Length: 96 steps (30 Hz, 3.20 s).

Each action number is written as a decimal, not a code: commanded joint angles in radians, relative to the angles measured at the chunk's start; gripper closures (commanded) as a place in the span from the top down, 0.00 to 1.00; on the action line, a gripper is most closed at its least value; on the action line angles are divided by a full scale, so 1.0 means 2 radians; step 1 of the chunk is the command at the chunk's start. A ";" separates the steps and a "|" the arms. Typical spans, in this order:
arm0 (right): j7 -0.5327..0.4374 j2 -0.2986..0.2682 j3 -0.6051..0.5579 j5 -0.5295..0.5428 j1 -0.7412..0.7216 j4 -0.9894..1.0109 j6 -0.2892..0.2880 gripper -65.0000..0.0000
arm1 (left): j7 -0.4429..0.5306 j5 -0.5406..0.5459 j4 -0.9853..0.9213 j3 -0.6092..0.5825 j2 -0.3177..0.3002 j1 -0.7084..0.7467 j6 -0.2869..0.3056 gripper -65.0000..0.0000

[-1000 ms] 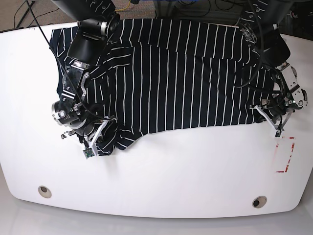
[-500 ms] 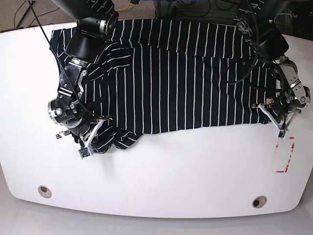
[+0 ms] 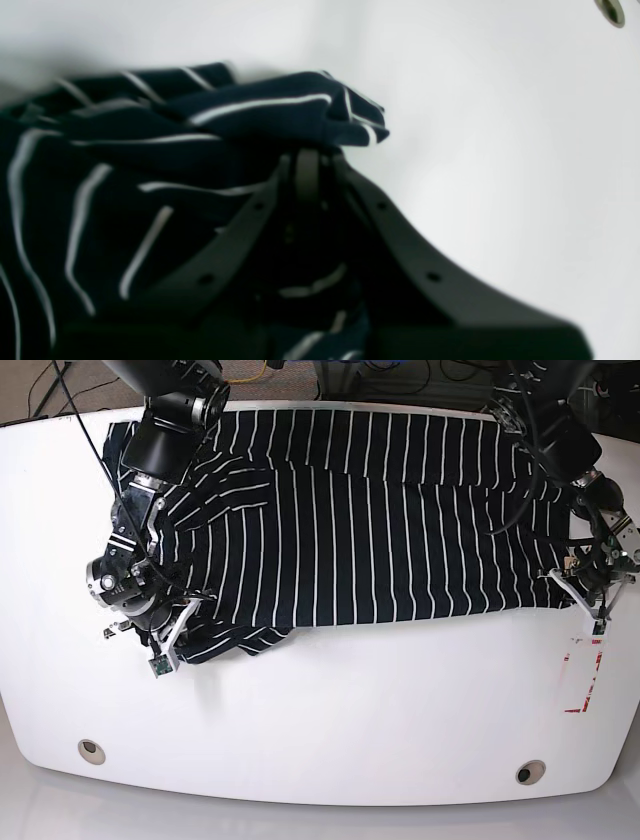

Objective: Layout the t-shirt on the table in an organized manner, then fold the t-shirt properly
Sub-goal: 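Lift the pinched edge with both grippers and fold it over toward the hem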

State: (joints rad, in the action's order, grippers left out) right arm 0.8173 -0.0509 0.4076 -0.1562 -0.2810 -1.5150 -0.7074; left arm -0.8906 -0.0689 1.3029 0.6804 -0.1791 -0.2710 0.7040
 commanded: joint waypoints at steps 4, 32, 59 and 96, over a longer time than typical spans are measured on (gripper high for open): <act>-0.011 -0.013 0.001 -0.002 -0.012 -0.009 0.005 0.00 | 0.004 0.001 0.012 0.000 -0.014 -0.011 -0.003 0.00; -0.008 0.021 -0.002 -0.001 0.074 -0.154 0.005 0.00 | 0.003 0.001 0.084 0.012 -0.017 0.014 -0.003 0.00; -0.009 0.062 0.001 -0.001 0.213 -0.236 0.005 0.00 | 0.004 0.001 0.087 0.015 -0.021 0.074 -0.003 0.00; -0.008 0.066 0.001 -0.001 0.269 -0.234 0.005 0.16 | 0.004 0.001 0.158 0.012 -0.036 0.144 -0.003 0.11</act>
State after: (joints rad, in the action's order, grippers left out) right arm 0.8146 0.0864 0.4049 -0.1532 0.2600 -1.9671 -0.7074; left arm -0.8936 -0.0597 1.5906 0.6987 -0.2264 0.0257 0.7082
